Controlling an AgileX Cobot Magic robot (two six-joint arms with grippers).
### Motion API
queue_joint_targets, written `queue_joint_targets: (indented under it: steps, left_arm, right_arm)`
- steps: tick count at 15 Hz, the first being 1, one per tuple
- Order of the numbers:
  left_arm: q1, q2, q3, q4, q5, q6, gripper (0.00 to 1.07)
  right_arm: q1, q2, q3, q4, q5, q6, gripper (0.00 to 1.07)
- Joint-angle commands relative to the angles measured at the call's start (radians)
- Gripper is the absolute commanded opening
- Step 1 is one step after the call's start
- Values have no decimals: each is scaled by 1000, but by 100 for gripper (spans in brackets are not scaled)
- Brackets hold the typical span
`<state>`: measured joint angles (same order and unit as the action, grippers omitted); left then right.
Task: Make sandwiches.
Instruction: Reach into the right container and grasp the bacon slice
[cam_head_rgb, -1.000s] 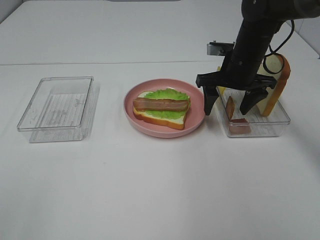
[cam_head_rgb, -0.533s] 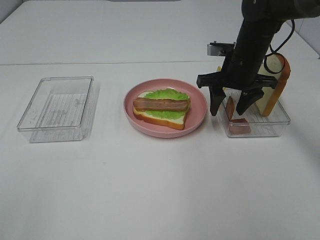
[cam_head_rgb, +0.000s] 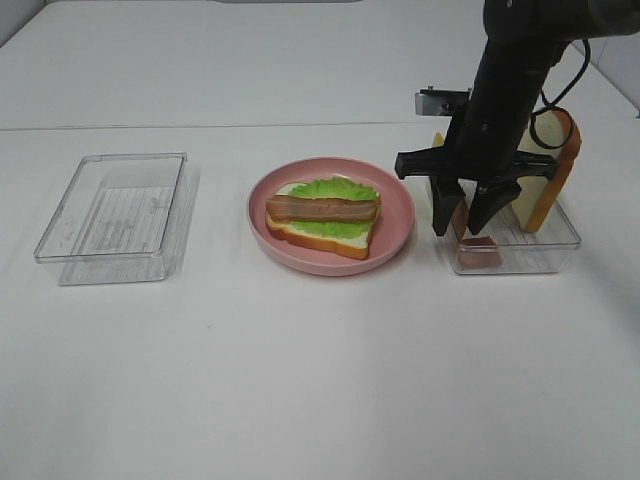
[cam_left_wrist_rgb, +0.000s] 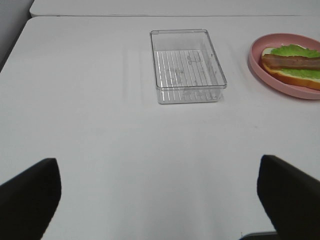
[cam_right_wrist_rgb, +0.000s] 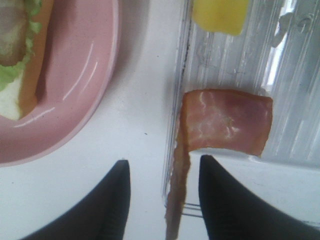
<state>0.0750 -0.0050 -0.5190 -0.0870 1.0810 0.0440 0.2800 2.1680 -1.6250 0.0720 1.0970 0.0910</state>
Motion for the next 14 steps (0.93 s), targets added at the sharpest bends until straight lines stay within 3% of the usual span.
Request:
queue_joint_targets:
  steps: [1, 14]
  left_arm:
    - [2, -19, 1, -9, -11, -4, 102]
    - [2, -19, 1, -9, -11, -4, 102]
  right_arm:
    - [-4, 4, 4, 8, 7, -1, 40]
    - [-4, 3, 4, 8, 6, 0, 2]
